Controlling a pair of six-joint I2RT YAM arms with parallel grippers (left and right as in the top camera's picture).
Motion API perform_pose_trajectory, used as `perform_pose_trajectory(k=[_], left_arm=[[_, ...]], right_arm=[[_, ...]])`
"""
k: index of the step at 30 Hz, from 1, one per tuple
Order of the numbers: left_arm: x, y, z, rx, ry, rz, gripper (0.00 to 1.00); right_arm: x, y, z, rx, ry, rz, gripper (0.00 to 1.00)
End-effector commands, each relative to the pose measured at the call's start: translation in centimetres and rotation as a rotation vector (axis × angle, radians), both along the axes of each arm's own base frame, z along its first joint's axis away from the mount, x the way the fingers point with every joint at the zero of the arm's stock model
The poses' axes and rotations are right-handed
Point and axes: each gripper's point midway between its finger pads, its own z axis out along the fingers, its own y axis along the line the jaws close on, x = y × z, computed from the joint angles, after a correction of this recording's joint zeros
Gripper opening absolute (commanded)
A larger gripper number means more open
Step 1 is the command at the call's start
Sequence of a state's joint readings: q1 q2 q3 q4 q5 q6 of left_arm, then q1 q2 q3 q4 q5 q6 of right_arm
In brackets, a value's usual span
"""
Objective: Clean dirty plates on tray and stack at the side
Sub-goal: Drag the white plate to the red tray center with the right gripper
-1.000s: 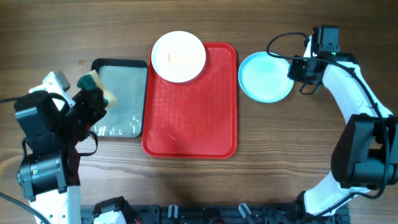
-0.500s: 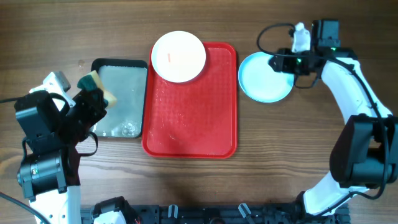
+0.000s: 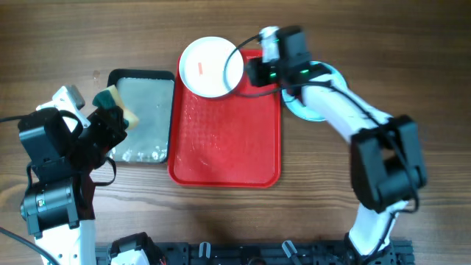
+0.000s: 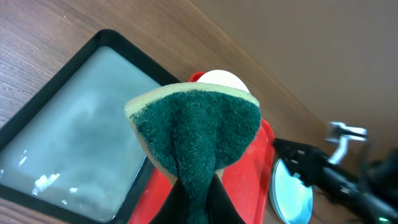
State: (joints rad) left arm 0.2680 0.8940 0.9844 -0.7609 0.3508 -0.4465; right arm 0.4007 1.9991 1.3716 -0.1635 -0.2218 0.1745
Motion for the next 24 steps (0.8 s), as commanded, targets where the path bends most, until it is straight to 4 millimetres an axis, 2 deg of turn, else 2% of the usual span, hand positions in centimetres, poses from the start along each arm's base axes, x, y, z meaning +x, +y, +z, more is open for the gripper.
perform_pose_trajectory(k=[1, 7, 13, 19, 24], left_arm=[[0.0, -0.5, 0.1, 0.008, -0.008, -0.034, 0.04], [0.0, -0.5, 0.1, 0.008, -0.008, -0.034, 0.04], [-0.1, -0.5, -0.1, 0.006, -0.002, -0.034, 0.04], [-0.1, -0.5, -0.1, 0.005, 0.002, -0.034, 0.04], [-0.1, -0.5, -0.1, 0.005, 0.002, -0.034, 0.04]], right_arm=[[1.5, 0.5, -1.9, -0.077, -0.060, -0.069, 0.55], [2.9, 0.8, -3.0, -0.076, -0.109, -0.092, 0.55], [3.7, 2.6, -4.1, -0.003, -0.145, -0.043, 0.55], [4.0, 2.7, -6.2, 0.008, -0.124, -0.065, 0.54], [4.1, 2.8, -6.1, 0.029, -0.123, -0.076, 0.36]])
